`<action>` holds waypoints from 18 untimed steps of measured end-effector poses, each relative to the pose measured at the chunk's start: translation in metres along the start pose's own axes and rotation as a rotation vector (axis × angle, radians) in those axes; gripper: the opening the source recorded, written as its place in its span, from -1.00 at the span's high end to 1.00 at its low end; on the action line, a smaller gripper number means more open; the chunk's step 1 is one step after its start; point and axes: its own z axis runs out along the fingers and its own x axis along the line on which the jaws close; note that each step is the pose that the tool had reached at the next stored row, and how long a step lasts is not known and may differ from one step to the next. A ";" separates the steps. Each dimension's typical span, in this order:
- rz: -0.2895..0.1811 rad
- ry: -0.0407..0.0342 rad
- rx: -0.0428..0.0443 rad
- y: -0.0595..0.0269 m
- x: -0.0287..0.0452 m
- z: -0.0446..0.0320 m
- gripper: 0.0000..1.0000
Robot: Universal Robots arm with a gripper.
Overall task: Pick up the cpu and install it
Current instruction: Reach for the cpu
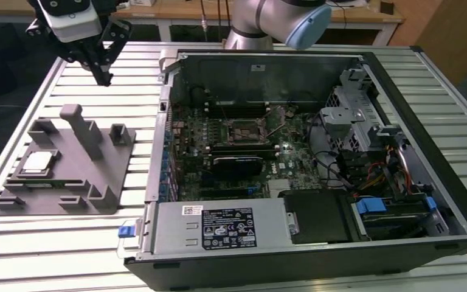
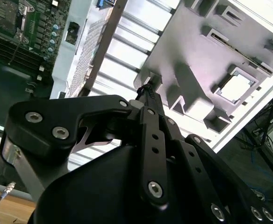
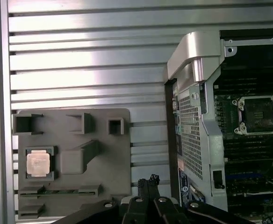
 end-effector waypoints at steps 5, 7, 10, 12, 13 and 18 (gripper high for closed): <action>0.000 0.0002 -0.0003 -0.0013 0.0098 0.0016 0.79; 0.000 0.0001 -0.0004 -0.0018 0.0141 0.0024 0.79; 0.000 0.0001 -0.0005 -0.0025 0.0199 0.0035 0.79; 0.000 0.0002 -0.0004 -0.0029 0.0240 0.0042 0.79; 0.000 0.0001 -0.0004 -0.0031 0.0261 0.0046 0.79; 0.000 0.0001 -0.0004 -0.0043 0.0361 0.0063 0.79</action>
